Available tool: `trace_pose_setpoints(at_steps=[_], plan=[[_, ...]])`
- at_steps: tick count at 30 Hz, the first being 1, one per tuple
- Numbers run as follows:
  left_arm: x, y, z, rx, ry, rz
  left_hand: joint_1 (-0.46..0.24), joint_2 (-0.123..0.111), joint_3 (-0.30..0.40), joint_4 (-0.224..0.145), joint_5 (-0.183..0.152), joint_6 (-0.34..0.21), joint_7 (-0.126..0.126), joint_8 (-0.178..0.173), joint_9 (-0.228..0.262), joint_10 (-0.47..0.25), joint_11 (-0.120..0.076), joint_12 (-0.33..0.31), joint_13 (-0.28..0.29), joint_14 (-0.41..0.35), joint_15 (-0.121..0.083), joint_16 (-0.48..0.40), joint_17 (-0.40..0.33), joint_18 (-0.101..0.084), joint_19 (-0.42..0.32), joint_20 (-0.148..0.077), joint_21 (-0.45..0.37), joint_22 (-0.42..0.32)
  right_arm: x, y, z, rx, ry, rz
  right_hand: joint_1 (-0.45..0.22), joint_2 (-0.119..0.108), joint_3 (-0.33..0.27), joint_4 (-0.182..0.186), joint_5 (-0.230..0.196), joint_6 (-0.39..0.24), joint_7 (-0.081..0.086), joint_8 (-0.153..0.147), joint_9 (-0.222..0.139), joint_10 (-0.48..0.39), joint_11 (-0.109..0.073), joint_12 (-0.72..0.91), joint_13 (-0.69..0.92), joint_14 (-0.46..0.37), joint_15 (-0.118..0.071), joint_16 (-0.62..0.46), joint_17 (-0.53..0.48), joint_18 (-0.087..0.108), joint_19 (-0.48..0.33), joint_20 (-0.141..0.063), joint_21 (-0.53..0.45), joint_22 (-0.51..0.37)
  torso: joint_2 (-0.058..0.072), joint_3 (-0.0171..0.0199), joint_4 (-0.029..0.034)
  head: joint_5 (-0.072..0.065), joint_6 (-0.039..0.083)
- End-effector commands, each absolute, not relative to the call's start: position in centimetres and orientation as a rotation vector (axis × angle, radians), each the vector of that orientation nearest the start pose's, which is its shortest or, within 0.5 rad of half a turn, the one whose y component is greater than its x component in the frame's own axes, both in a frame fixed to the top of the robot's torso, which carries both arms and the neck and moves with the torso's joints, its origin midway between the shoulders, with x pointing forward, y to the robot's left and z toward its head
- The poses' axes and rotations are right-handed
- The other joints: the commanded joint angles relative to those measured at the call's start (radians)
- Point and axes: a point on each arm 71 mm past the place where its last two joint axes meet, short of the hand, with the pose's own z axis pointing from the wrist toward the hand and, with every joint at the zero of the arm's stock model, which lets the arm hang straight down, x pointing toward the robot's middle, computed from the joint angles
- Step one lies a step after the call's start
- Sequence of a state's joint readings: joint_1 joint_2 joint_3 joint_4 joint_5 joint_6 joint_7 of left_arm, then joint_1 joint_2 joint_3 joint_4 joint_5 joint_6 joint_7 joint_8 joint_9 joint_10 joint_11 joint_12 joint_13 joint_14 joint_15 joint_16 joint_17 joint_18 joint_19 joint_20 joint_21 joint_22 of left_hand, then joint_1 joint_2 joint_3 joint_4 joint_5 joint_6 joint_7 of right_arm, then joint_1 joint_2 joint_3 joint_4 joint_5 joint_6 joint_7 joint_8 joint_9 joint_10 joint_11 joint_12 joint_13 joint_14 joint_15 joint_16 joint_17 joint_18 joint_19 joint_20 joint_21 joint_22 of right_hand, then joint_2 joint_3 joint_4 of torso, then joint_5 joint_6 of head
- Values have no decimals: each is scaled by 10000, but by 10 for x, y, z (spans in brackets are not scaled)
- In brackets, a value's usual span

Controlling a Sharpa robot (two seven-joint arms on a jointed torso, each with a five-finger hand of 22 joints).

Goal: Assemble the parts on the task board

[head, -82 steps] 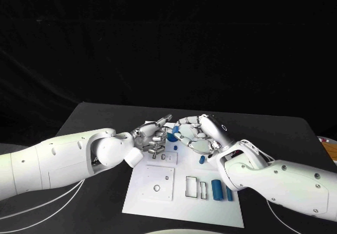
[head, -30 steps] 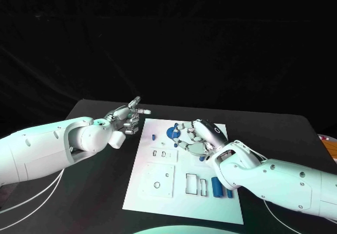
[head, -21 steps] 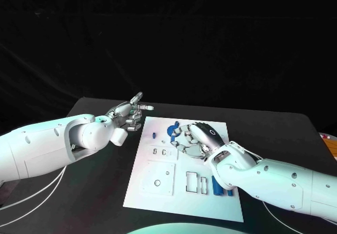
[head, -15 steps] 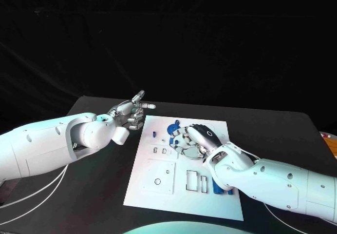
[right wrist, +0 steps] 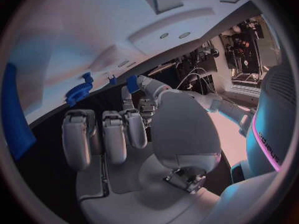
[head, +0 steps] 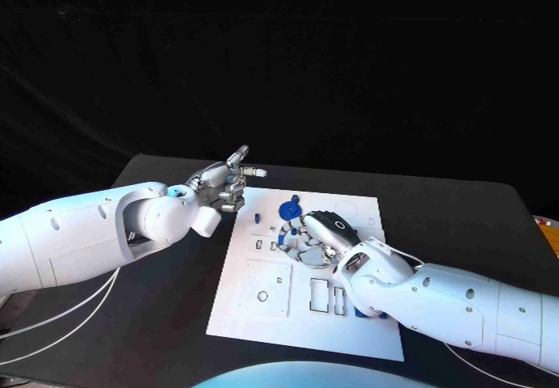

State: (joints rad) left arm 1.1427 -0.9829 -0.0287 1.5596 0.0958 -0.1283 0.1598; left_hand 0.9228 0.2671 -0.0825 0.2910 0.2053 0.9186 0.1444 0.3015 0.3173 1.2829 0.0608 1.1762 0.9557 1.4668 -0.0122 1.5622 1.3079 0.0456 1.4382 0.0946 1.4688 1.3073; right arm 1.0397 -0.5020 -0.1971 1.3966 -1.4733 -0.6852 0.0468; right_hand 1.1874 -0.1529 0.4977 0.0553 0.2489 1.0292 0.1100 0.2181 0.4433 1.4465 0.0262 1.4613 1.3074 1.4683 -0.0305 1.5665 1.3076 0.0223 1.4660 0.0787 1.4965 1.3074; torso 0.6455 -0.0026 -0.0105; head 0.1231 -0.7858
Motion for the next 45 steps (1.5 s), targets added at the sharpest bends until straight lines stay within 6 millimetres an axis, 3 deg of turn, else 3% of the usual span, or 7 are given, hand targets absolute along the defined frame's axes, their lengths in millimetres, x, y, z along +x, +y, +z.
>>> trace_pose_setpoints(at_steps=[1,45], plan=[[464,253,-211,-13573,16809,-15430,99,-9,-62,23,20,-39,-4,-56,8,-65,17,-35,14,967,94,-11,2395,48,-41,18,-30,513,421,-58,-286,-2745,15339,9700,87,38,10,55,-39,82,-53,41,18,-28,27,-36,1139,1025,-66,43,2632,-51,725,-96,-34,2347,-8,-3,-13,11,-22],[461,246,-211,-13254,17358,-15707,161,-30,-73,23,18,-29,-5,-57,31,-30,17,-1,71,988,97,17,2464,26,21,23,15,607,420,-54,-295,-3238,16020,8501,100,-71,-37,104,-290,-55,-41,29,10,-123,33,-117,1060,1024,-64,41,2628,-15,658,-93,-198,2292,-12,4,-7,40,-122]])
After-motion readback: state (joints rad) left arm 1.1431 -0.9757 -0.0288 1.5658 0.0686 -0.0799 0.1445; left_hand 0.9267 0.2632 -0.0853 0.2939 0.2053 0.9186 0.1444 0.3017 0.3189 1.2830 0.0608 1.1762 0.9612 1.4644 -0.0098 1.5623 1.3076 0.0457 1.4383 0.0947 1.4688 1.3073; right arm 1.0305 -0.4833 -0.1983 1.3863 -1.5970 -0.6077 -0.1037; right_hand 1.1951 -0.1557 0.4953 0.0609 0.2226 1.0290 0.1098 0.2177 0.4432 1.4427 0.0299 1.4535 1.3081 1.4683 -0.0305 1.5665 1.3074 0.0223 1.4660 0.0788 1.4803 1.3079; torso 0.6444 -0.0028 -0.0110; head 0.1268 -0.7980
